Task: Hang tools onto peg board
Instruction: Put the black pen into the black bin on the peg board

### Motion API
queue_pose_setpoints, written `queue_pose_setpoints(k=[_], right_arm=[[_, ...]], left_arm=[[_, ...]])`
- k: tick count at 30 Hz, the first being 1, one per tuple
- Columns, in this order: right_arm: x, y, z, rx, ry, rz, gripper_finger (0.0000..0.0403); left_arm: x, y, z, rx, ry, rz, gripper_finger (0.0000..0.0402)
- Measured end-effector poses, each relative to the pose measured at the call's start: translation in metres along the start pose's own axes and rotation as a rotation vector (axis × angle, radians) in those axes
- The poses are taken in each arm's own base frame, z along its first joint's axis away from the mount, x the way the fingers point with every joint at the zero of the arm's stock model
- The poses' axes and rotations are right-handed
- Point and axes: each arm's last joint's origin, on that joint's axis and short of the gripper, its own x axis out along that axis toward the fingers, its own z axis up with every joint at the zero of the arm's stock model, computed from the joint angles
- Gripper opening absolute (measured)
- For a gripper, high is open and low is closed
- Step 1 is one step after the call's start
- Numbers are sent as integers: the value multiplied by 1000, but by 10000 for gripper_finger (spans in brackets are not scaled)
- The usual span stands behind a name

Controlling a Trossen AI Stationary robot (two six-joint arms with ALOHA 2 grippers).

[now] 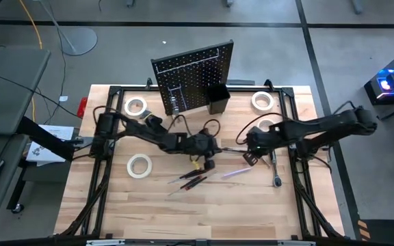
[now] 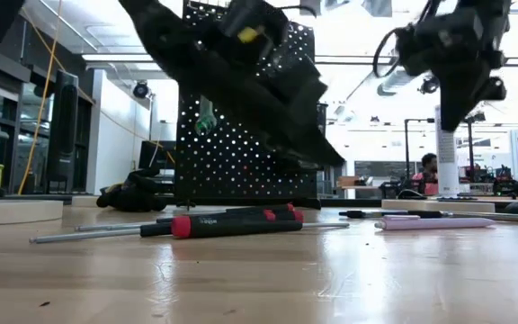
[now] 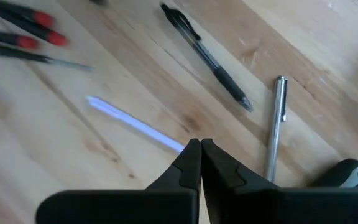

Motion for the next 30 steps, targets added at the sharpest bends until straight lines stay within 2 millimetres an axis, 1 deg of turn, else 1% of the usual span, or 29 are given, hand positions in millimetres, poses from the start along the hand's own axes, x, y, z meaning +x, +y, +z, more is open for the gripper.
queue_pose_setpoints(k=[3, 6, 10, 13, 18, 23, 28, 30], right_arm=[[-12, 0, -7, 54, -43, 41, 0], [-21, 0, -13, 109, -77, 69, 0], [-25, 1, -19, 144, -99, 78, 0], [-25, 2, -22, 135, -98, 82, 0], [-25, 2, -22, 137, -99, 71, 0], [-25, 1, -22, 138, -111, 61, 0], [-25, 1, -22, 136, -112, 56, 0], [-25, 0, -23, 135, -107, 44, 0]], left_arm=[[19, 9, -3, 43, 3, -35, 0], [33, 21, -10, 41, 44, -12, 0], [42, 35, -20, 16, 101, -7, 0], [43, 39, -21, 28, 117, -47, 0], [41, 37, -22, 43, 135, -99, 0], [41, 33, -18, 13, 99, -108, 0], [41, 33, -18, -1, 100, -109, 0], [40, 32, -17, -32, 101, -115, 0]])
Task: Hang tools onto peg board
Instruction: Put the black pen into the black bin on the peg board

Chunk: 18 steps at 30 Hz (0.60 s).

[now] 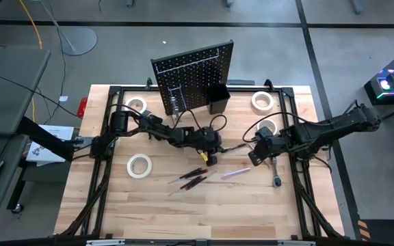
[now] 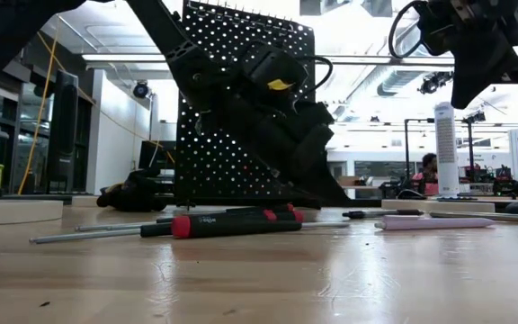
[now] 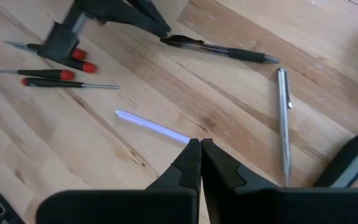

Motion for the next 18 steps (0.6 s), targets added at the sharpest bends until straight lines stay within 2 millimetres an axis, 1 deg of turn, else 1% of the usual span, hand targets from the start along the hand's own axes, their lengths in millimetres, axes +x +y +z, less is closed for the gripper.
queue_pose_setpoints(k=[5, 10, 14, 18], right_arm=[[0, -3, -1, -5, 5, -30, 0], [0, -3, 0, -4, -6, -39, 0], [0, -4, 0, -4, -17, -43, 0], [0, -3, 0, -4, -18, -43, 0]], left_arm=[[-2, -10, -2, -70, 31, -9, 0], [-1, -31, -5, -69, 45, -17, 0], [-2, -41, -7, -56, 28, 74, 0], [-5, -41, -2, -32, -6, 173, 0]])
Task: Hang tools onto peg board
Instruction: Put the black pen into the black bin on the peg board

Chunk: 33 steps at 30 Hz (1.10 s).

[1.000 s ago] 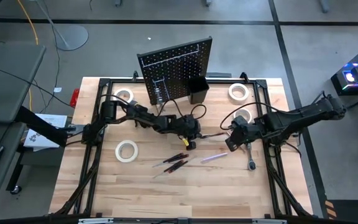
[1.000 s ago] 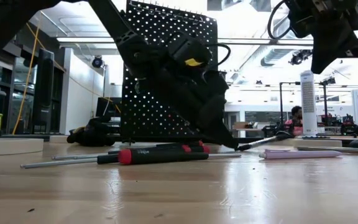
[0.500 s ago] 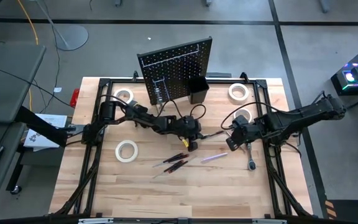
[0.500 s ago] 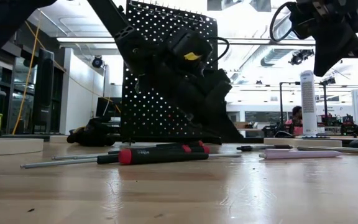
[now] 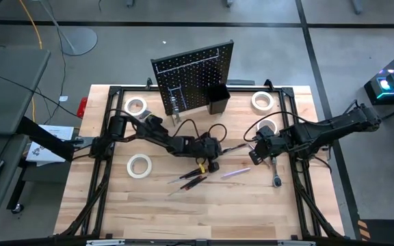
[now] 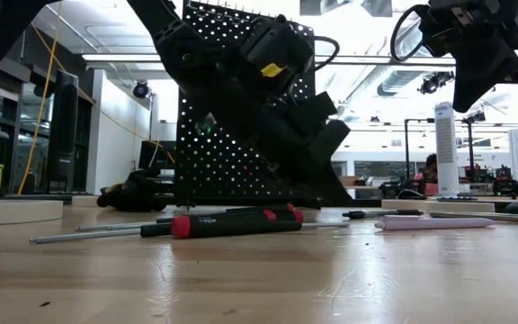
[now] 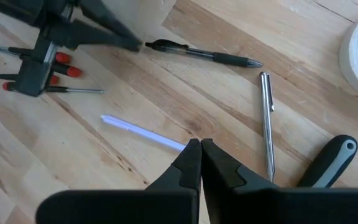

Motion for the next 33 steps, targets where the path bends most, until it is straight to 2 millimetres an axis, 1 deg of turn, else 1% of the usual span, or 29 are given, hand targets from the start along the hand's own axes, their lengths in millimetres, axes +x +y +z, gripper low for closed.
queue_pose_setpoints(k=[3, 10, 15, 20, 33], right_arm=[[0, 0, 0, 4, 0, 0, 0], [0, 0, 0, 7, -4, -2, 0], [0, 0, 1, 8, -23, -9, 0], [0, 0, 1, 8, -23, -9, 0], [0, 0, 1, 8, -24, -9, 0]], left_arm=[[-1, 1, 2, 11, -15, 40, 0], [-1, -1, 5, 6, -33, -13, 0], [1, 1, 1, 9, -23, 7, 0], [2, 6, 4, -1, -37, 23, 0], [2, 6, 1, 4, -13, 14, 0]])
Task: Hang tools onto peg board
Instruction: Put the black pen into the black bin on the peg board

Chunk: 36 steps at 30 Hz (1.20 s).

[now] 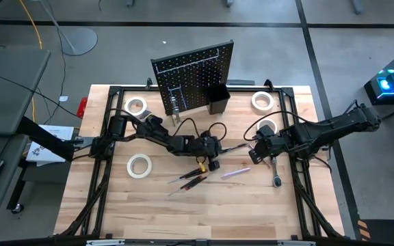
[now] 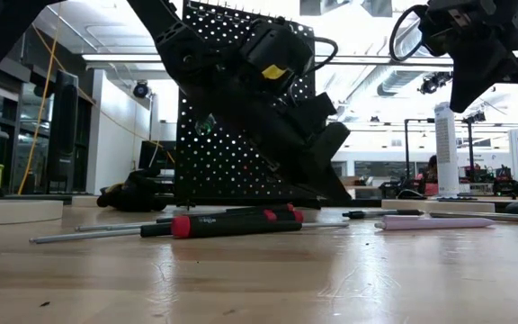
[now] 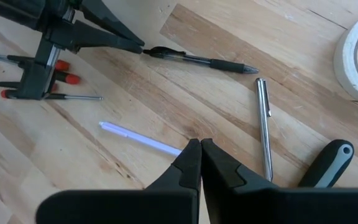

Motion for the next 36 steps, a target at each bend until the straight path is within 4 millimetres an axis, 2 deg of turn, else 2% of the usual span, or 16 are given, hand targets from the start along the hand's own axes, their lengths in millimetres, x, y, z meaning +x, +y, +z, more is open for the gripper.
queue_pose_setpoints(k=[16, 23, 36], right_arm=[[0, 0, 1, 0, -18, -7, 0], [0, 0, 1, 0, -19, -6, 0], [0, -1, 2, 24, -25, -10, 0]], left_arm=[[2, 2, -2, 12, 13, -34, 0], [10, 3, -13, 17, 45, -28, 0], [11, 6, -14, -7, 59, -2, 0]])
